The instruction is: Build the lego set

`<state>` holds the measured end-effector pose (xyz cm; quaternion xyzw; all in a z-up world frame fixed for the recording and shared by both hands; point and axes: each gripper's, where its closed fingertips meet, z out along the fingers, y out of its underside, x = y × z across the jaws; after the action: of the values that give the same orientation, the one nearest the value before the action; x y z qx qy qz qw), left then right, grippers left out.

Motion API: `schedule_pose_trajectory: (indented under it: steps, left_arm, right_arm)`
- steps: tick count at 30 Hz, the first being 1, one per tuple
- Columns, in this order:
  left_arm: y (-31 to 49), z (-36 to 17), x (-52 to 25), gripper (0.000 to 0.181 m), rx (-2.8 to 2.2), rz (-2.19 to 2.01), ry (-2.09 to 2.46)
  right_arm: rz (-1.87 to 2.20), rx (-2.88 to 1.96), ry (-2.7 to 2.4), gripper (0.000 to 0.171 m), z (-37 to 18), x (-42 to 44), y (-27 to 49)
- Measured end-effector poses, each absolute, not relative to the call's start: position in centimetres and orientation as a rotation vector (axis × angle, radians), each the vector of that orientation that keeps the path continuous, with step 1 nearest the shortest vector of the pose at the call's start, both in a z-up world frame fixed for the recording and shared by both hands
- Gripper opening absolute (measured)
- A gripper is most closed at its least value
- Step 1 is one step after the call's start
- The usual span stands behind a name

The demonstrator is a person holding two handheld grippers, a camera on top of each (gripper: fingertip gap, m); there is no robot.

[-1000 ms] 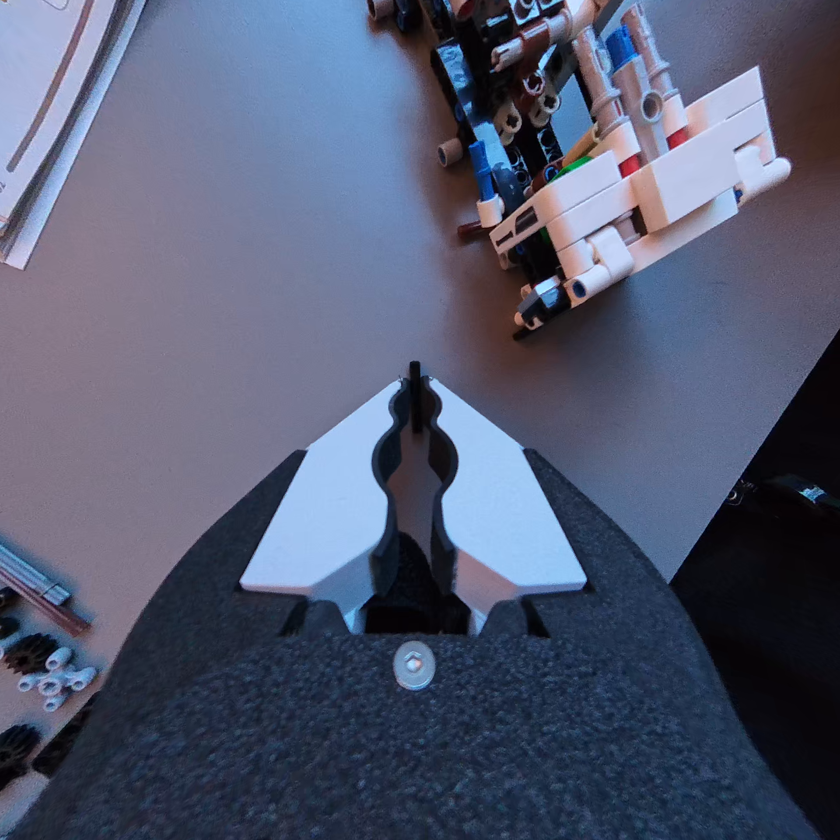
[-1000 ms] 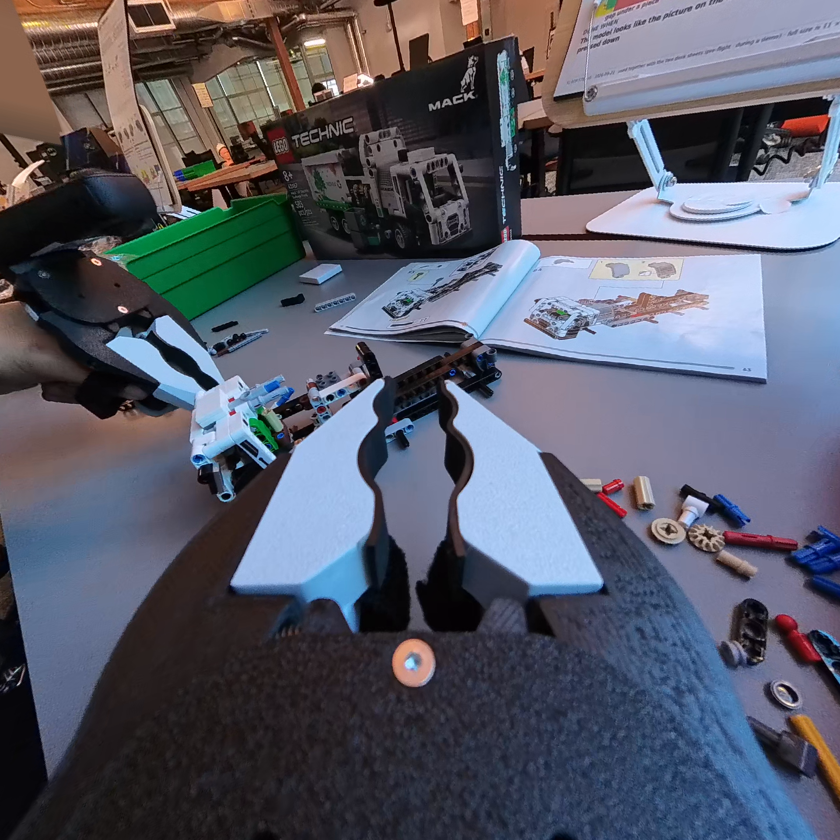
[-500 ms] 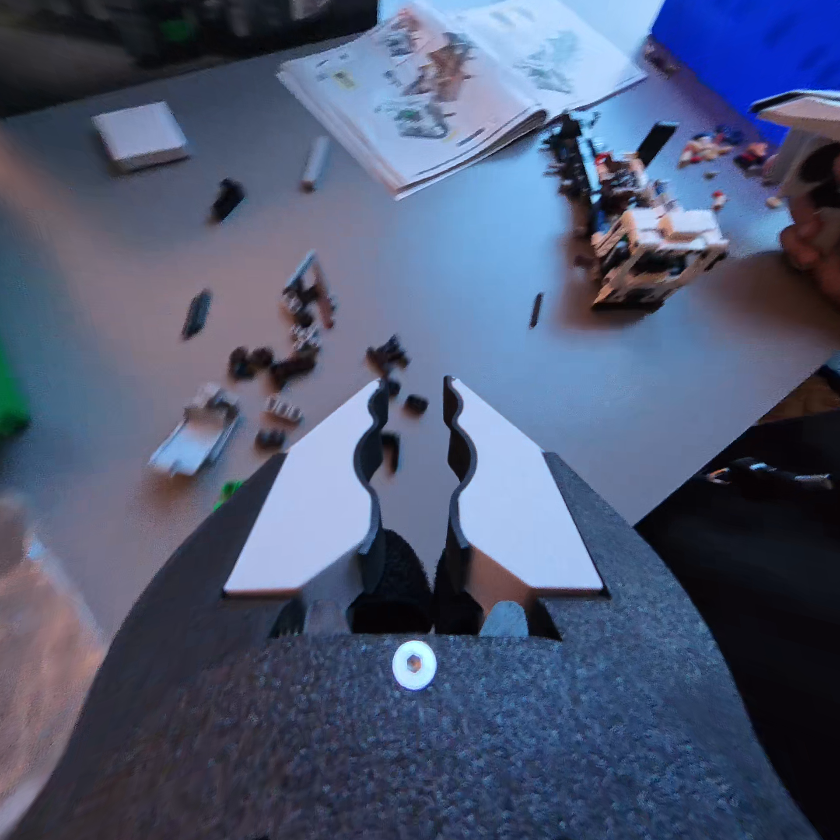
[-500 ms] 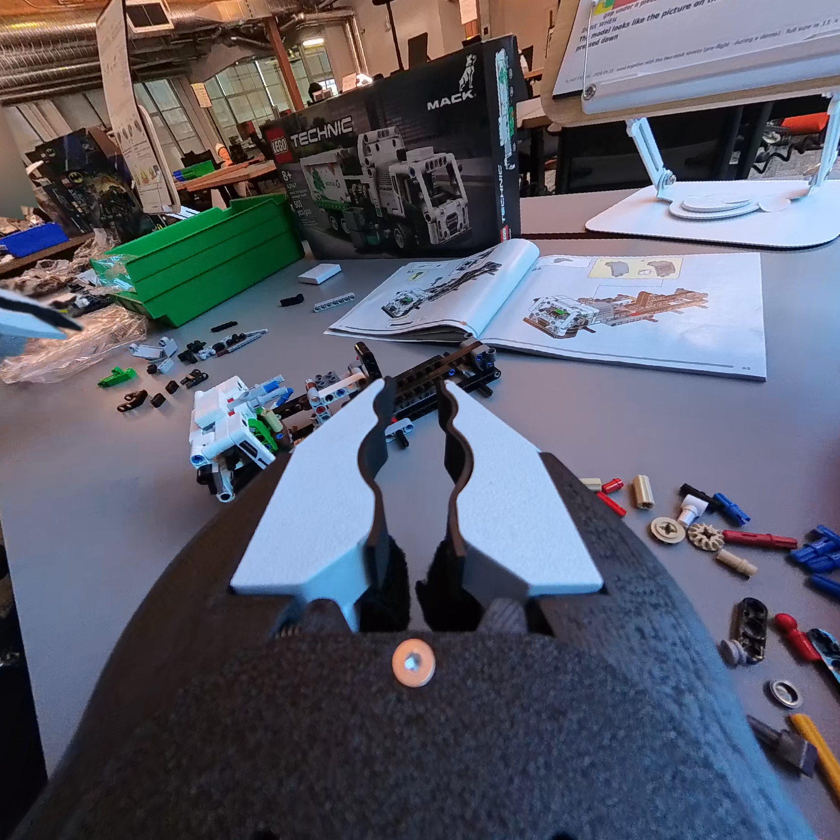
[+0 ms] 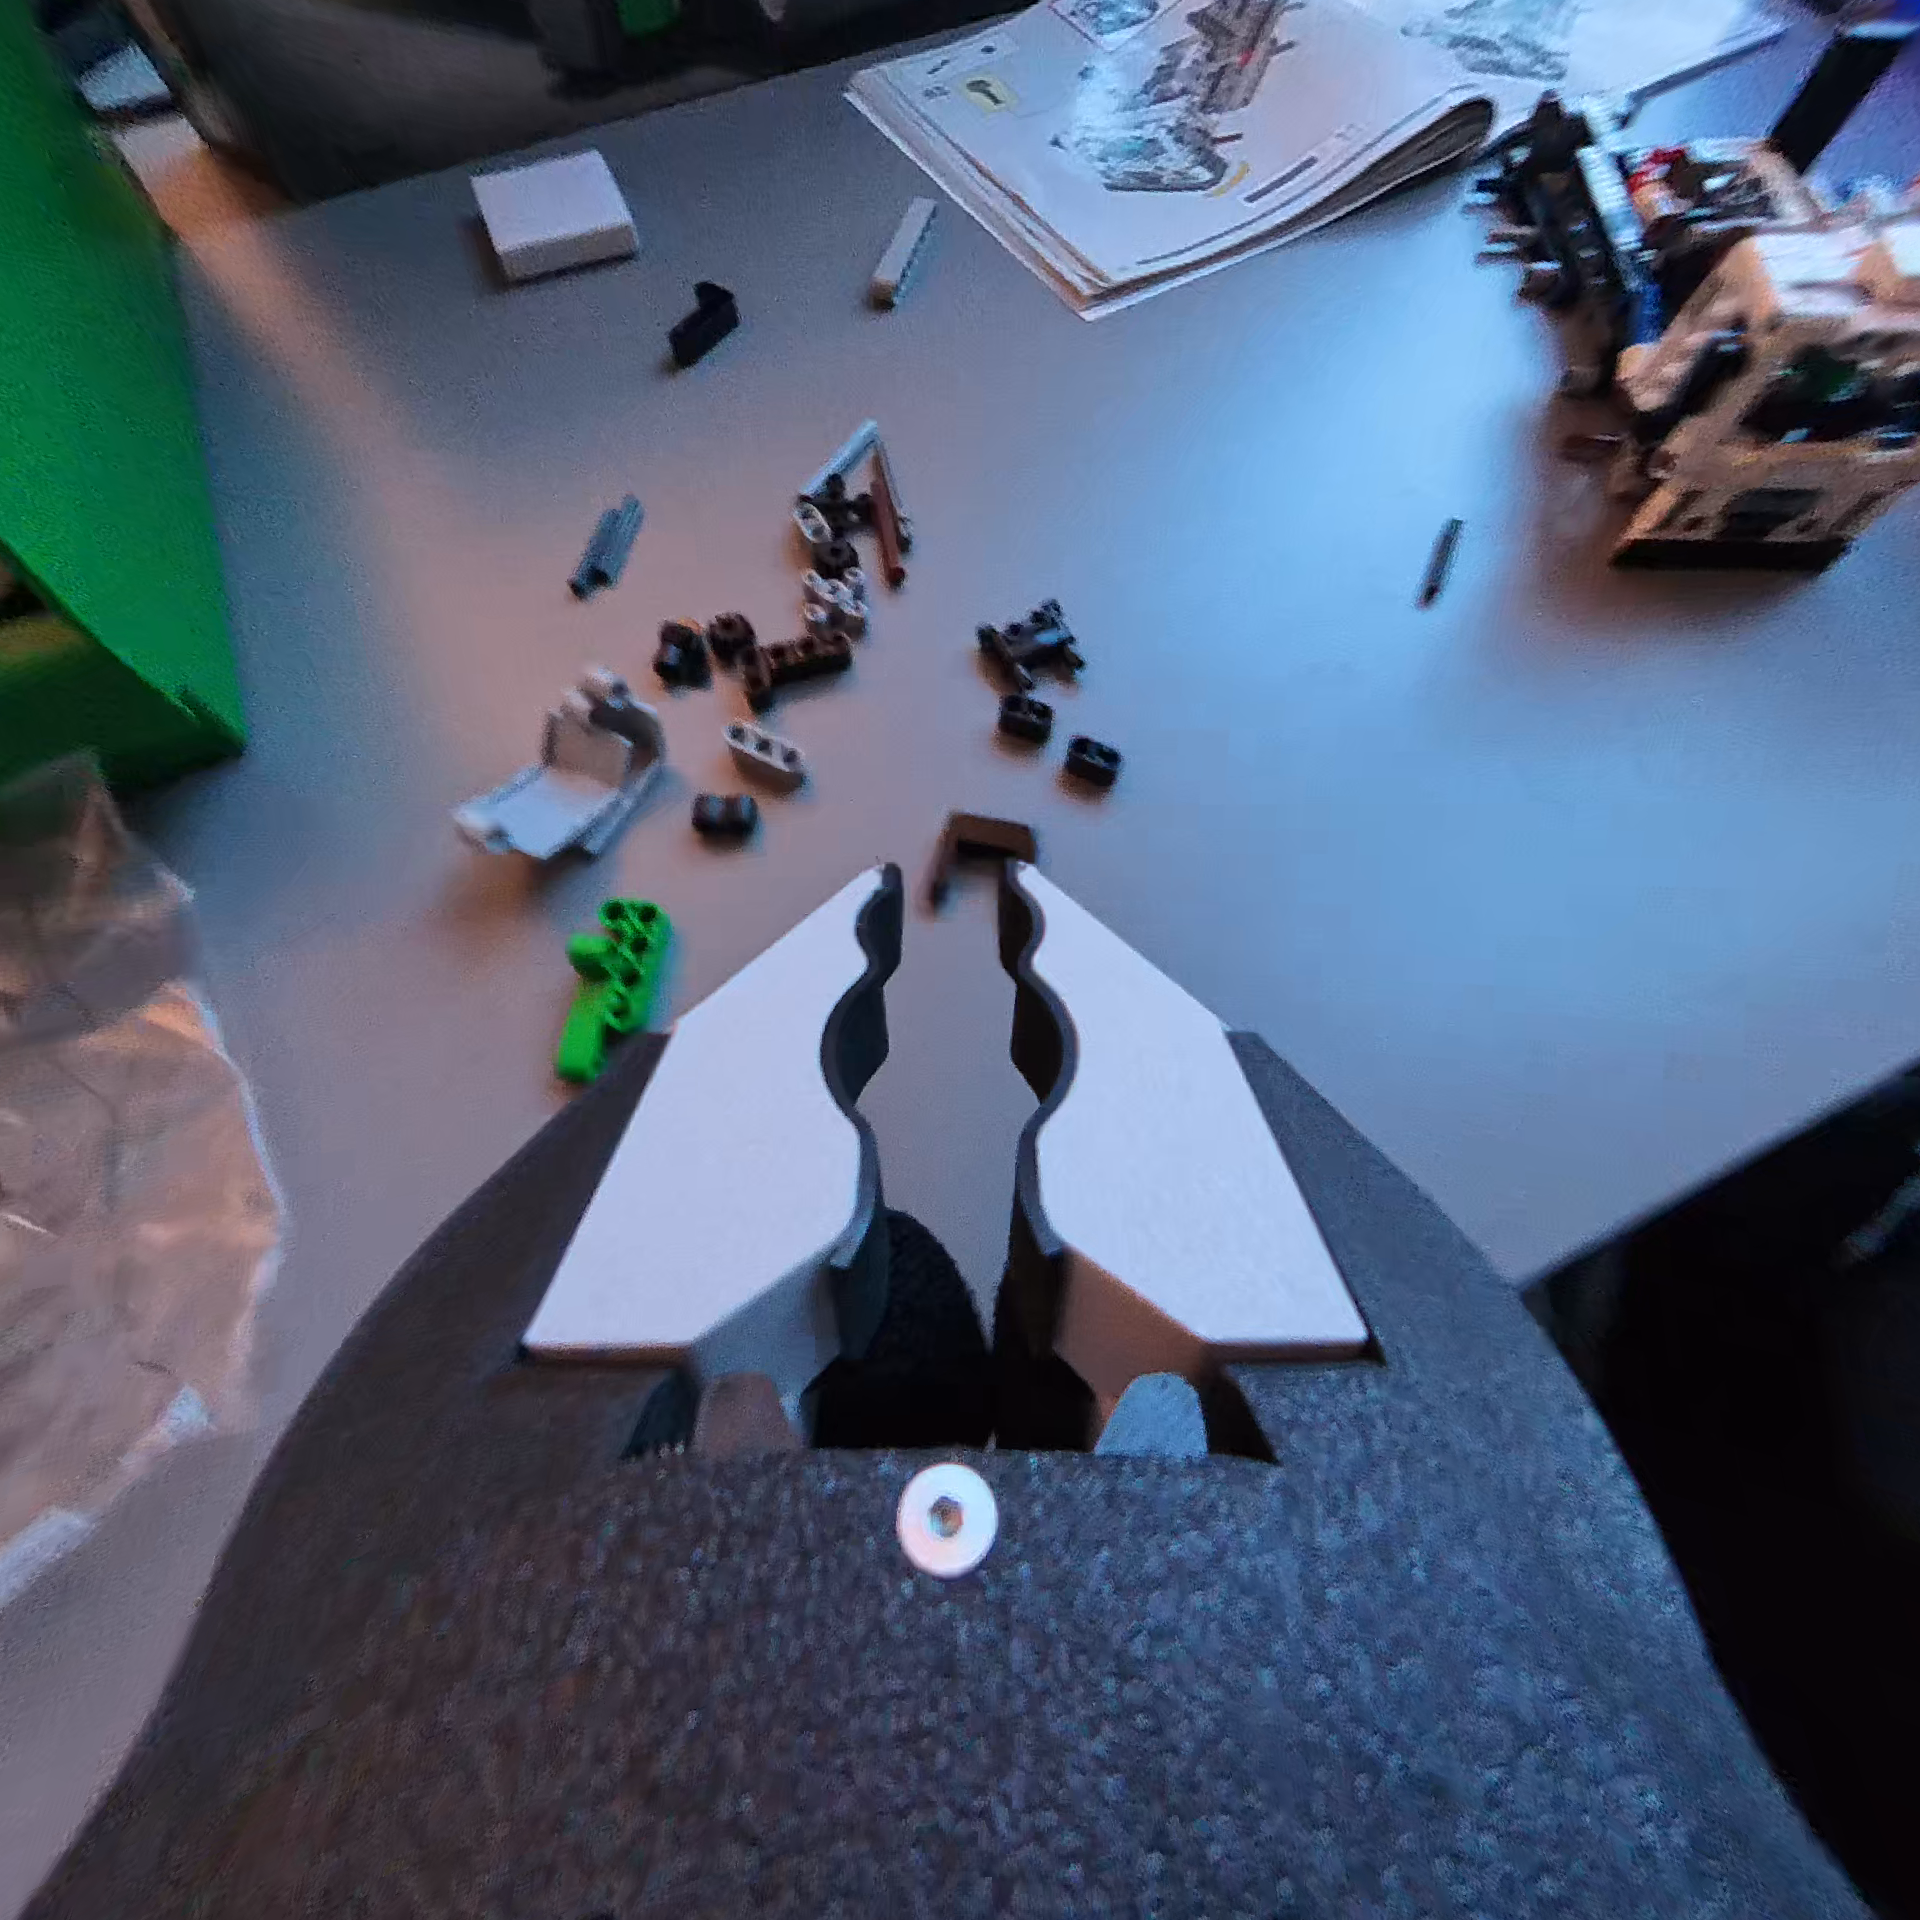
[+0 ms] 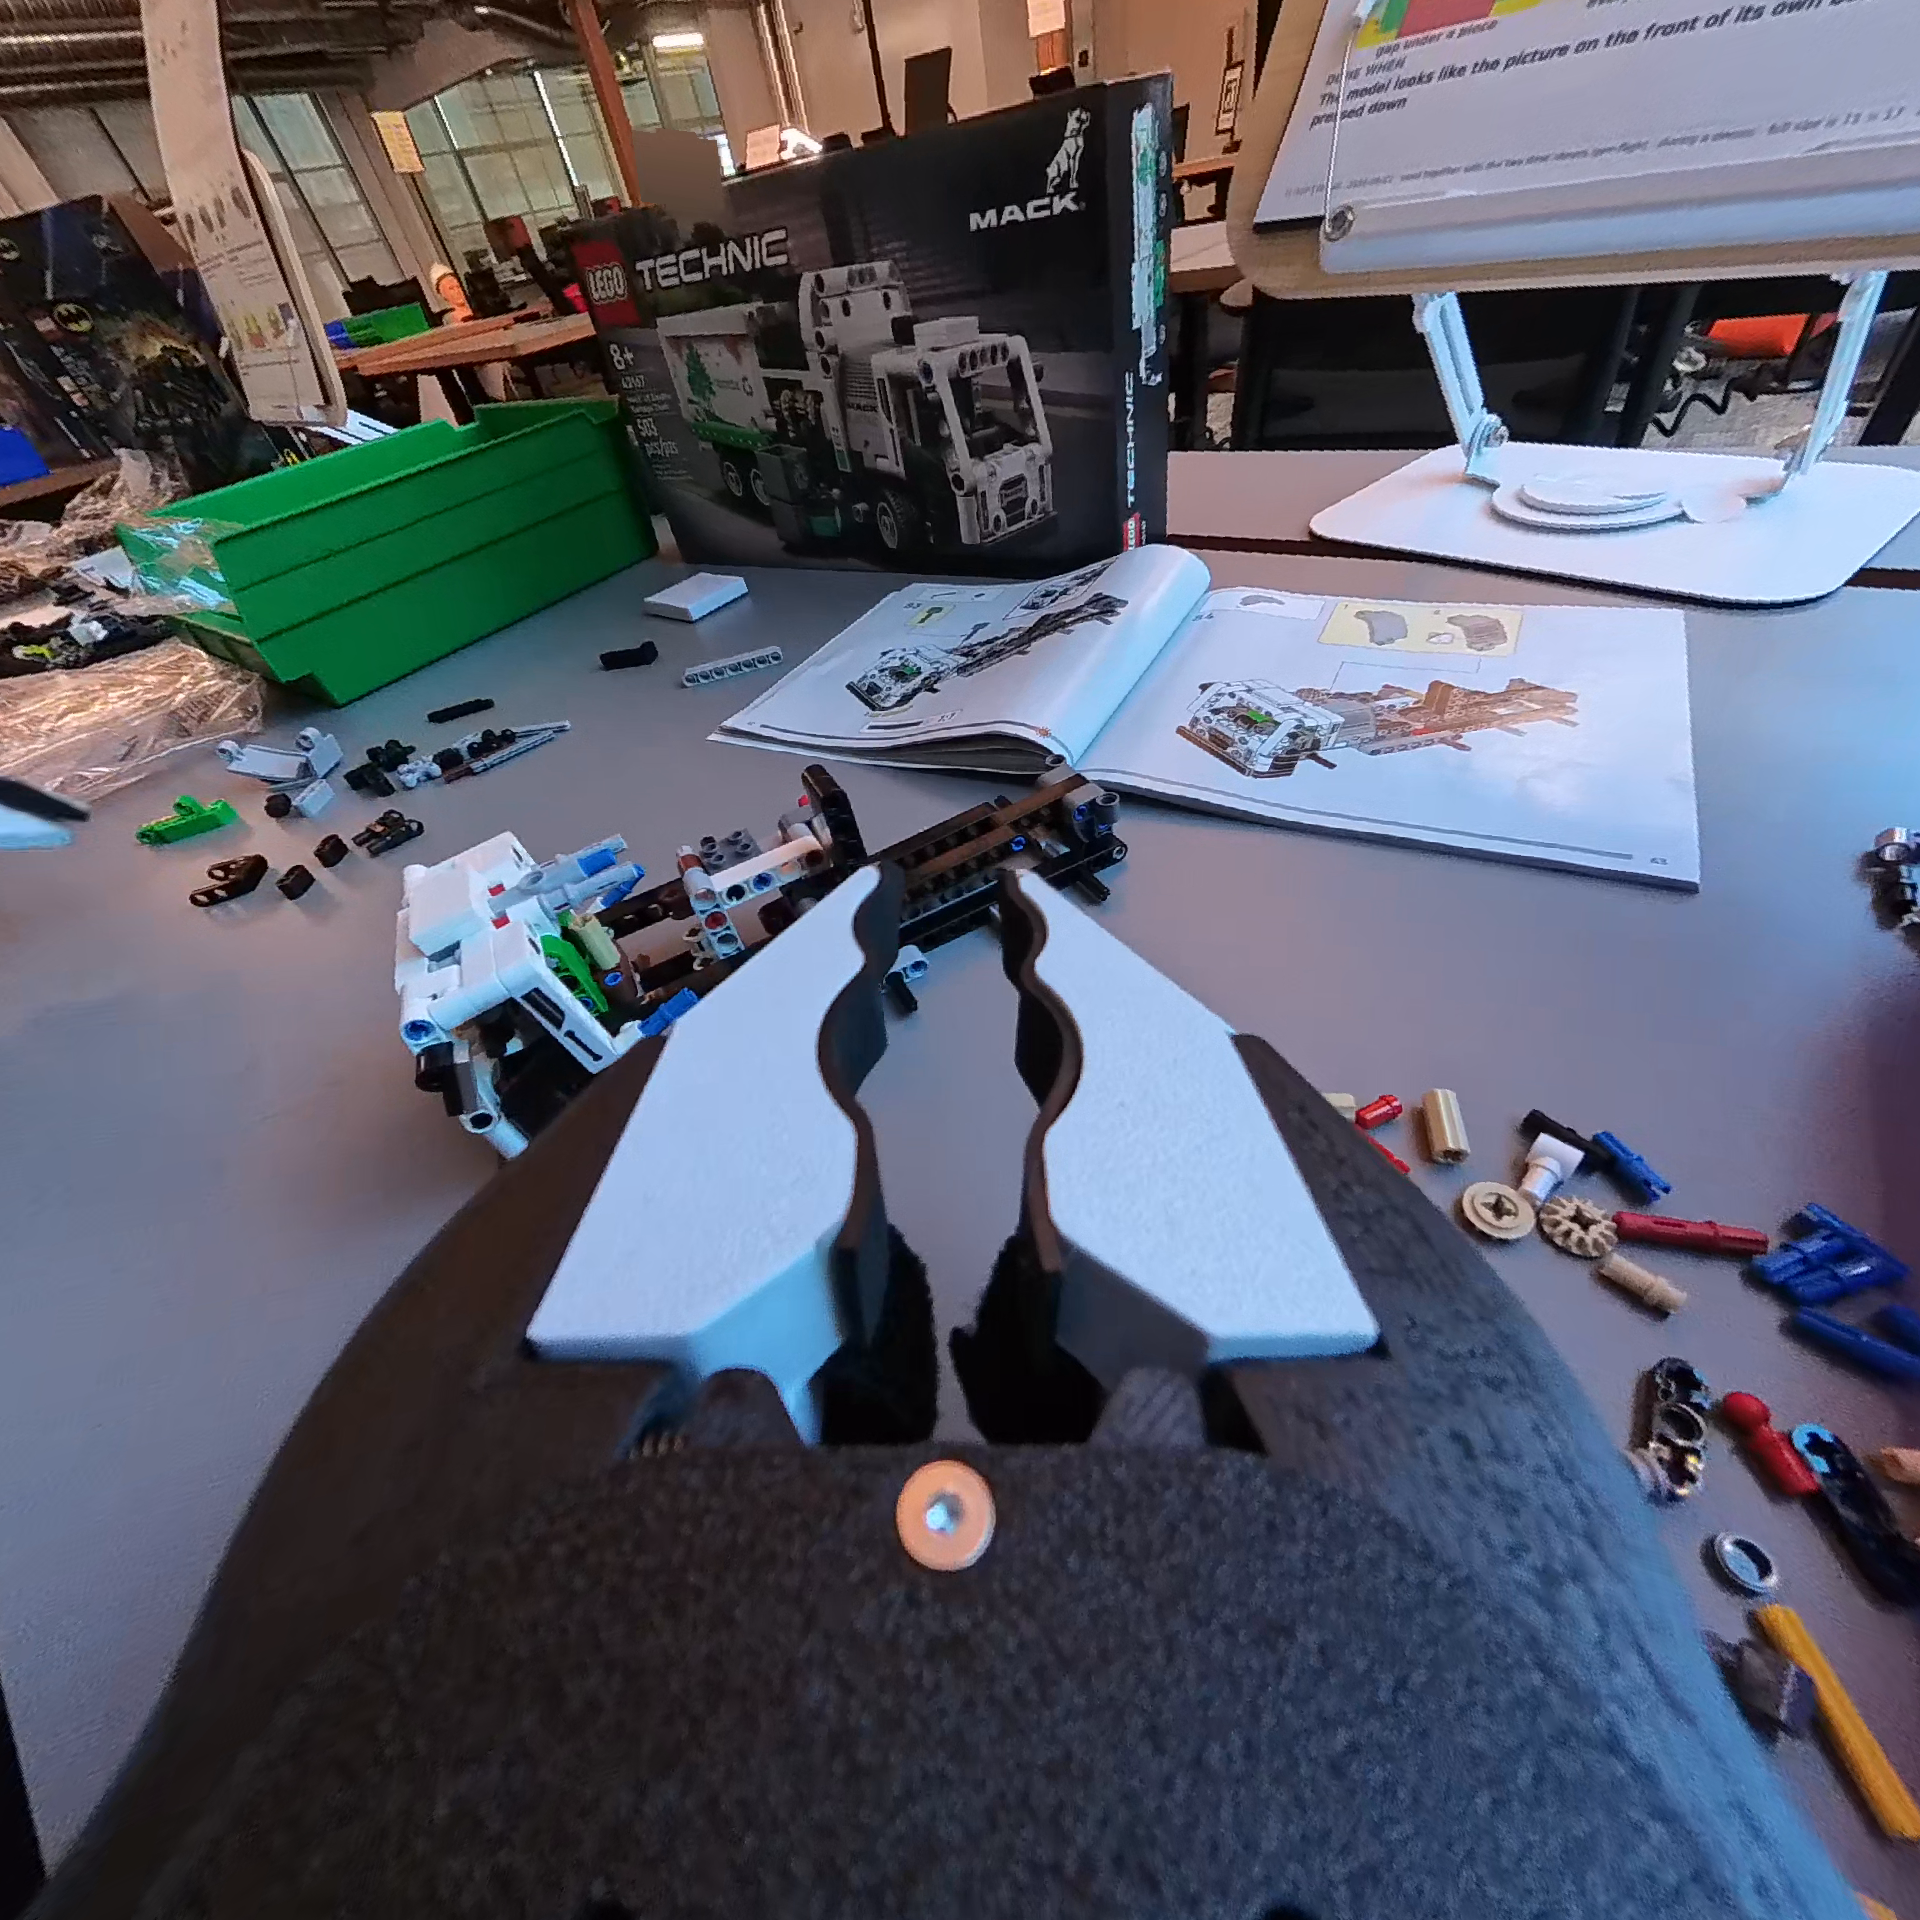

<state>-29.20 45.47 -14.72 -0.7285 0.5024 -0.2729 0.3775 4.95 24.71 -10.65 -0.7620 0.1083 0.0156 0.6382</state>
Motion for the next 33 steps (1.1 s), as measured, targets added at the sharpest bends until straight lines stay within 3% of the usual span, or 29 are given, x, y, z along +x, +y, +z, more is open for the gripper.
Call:
schedule_pose_trajectory:
  steps: [12, 26, 33]
  left_arm:
    - [54.2, -17.5, -22.7, 0.016, -2.086, -0.552, 1.256]
    - [54.4, -18.8, -21.8, 0.011, -2.105, -0.47, 1.233]
    - [54.0, -16.2, -20.9, 0.01, -1.985, -0.523, 1.24]
  right_arm:
    - [0.013, -1.759, 0.236, 0.018, -10.9, 4.8, 24.8]
    - [0.076, -1.742, 0.278, 0.017, -10.8, 5.3, 24.7]
    - [0.081, -1.736, 0.281, 0.018, -10.7, 5.3, 24.6]
